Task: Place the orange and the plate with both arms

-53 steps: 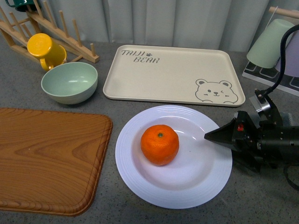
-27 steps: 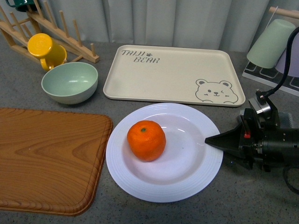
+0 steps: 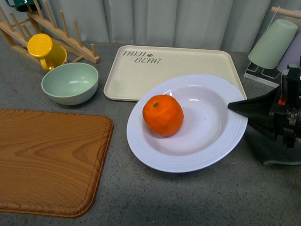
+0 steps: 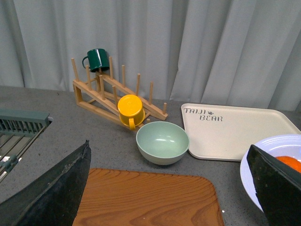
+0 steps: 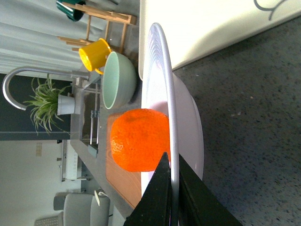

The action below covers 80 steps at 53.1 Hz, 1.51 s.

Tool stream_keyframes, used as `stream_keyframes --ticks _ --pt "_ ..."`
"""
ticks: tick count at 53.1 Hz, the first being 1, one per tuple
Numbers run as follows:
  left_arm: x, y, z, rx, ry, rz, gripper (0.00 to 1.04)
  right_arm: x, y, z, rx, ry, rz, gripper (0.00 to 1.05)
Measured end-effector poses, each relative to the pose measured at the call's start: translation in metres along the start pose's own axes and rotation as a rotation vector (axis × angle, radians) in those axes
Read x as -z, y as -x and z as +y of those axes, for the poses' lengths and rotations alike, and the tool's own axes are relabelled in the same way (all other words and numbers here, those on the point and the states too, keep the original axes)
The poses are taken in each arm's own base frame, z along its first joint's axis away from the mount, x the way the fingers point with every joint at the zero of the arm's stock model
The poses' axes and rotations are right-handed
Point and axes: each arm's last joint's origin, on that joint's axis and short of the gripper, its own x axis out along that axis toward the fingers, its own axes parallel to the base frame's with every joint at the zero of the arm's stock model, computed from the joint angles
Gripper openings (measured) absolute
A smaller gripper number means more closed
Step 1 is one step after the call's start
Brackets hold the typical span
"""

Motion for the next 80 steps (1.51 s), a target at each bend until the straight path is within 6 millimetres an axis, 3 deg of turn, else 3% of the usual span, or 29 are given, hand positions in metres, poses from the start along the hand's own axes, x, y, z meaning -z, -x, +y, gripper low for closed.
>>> stream_keyframes --ticks 12,26,42,62,70,80 --pt "0.000 0.000 0.000 0.000 0.000 0.000 0.98 -0.014 0.002 0.009 -0.042 0.001 -0.039 0.01" --pt "0.000 0.000 0.000 0.000 0.000 0.000 0.98 -0.053 -0.016 0.009 -0.092 0.014 -0.116 0.01" --pt "0.000 0.000 0.000 0.000 0.000 0.000 0.98 -0.102 -0.061 -0.012 -0.093 -0.023 -0.180 0.01" --pt "0.000 0.000 0.000 0.000 0.000 0.000 0.98 -0.124 -0.115 -0.044 0.007 -0.085 -0.172 0.01" --pt "0.000 0.000 0.000 0.000 0.000 0.000 0.98 -0.130 -0.120 -0.044 0.037 -0.072 -0.160 0.02" --pt "0.000 0.000 0.000 0.000 0.000 0.000 0.98 -0.127 -0.118 -0.046 0.093 -0.035 -0.153 0.36"
